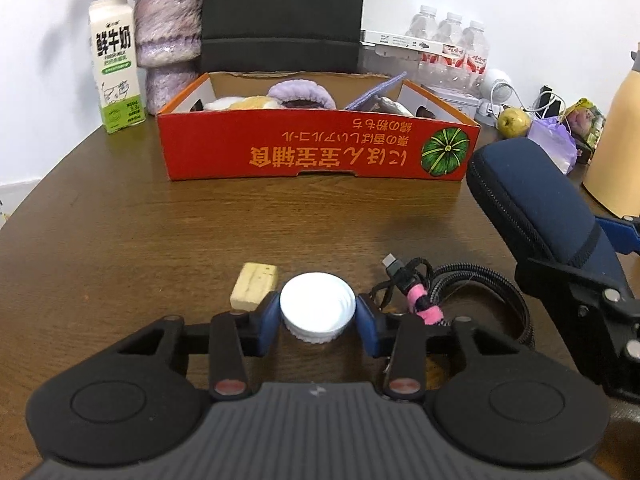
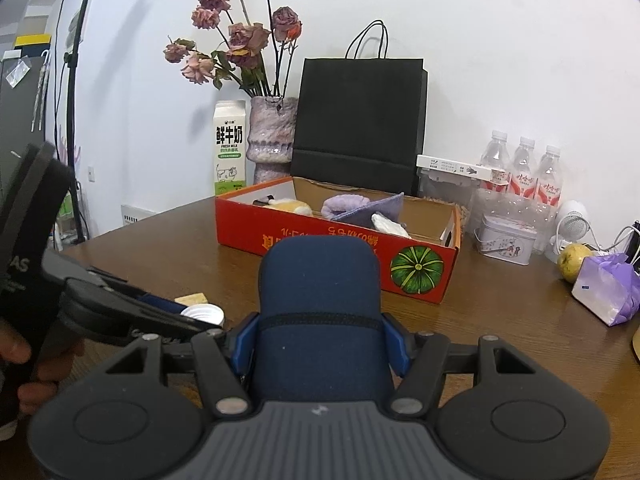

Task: Organize objects
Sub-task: 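Grasp the white round cap with the left gripper while the right gripper holds the navy pouch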

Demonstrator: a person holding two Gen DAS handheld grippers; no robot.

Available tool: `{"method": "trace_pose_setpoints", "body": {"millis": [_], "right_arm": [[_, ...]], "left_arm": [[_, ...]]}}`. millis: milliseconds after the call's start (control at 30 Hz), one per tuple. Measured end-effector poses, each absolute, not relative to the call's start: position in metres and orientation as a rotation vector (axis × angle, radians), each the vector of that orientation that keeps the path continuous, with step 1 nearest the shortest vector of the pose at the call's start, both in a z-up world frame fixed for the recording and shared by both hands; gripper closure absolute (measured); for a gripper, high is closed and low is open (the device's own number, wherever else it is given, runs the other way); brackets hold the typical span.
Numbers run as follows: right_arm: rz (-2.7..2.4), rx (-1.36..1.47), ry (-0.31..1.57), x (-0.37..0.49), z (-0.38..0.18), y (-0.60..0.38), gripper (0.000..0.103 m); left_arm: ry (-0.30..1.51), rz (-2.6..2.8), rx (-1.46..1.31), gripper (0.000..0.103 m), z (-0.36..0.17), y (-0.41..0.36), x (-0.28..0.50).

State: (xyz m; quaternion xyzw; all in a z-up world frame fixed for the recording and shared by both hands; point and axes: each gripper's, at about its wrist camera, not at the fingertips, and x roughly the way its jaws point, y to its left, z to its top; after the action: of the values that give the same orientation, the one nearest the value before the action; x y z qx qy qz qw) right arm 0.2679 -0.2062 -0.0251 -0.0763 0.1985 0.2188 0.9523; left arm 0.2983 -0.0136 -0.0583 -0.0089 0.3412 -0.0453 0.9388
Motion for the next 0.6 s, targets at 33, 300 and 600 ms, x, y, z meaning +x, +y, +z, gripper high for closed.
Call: {"method": "trace_pose_setpoints", "body": {"millis": [33,300,600], "right_arm": [[0.446,-0.155,0.403,0.268,-0.025,-0.206,0.041],[0.437,-0.161,0.396,0.265,-0.024,-0.204,0.041],[0.418,-0.147,0.396,0.271,-0.017,-0.204,0.041]], "left_arm": [[0.693,-0.093,-0.011,0.062,-0.058,-0.015,0.298],[0.609,-0.099,0.026,0.062,-0.045,-0.02,0.277],[0.561,-0.085,0.017,0.062,-0.028,-0.019,0.271]]}}
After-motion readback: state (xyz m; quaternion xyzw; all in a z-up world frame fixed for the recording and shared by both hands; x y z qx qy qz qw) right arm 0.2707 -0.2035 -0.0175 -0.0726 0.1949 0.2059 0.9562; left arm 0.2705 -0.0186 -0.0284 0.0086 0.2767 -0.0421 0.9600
